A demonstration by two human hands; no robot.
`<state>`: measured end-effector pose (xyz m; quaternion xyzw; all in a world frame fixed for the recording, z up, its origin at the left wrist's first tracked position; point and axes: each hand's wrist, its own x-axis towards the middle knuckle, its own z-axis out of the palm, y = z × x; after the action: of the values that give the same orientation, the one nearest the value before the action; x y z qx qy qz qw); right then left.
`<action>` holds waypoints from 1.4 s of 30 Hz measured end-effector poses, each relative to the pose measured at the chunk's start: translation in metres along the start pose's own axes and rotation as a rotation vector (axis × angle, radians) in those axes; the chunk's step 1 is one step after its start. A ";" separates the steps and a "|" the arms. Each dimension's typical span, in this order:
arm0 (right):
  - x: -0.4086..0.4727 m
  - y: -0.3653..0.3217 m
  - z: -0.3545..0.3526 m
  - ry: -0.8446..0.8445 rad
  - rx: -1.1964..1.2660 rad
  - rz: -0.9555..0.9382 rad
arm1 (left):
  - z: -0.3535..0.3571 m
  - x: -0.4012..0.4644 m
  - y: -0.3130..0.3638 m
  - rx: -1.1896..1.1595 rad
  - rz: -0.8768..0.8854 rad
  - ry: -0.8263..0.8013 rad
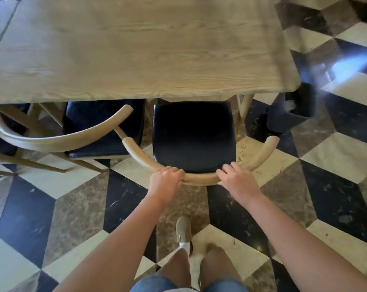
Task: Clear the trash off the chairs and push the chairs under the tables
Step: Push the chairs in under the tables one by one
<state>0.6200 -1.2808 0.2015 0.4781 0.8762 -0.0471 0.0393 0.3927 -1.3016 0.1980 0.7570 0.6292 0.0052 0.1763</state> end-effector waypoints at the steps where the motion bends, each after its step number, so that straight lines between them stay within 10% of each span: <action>1: 0.009 0.005 -0.001 -0.006 0.003 0.006 | -0.003 0.009 -0.001 -0.002 0.003 0.002; 42: 0.044 0.059 -0.076 0.057 0.144 0.159 | -0.073 0.087 0.058 0.166 0.058 0.052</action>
<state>0.6438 -1.2037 0.2691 0.5486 0.8307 -0.0932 -0.0166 0.4490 -1.2085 0.2636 0.7865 0.6096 -0.0224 0.0964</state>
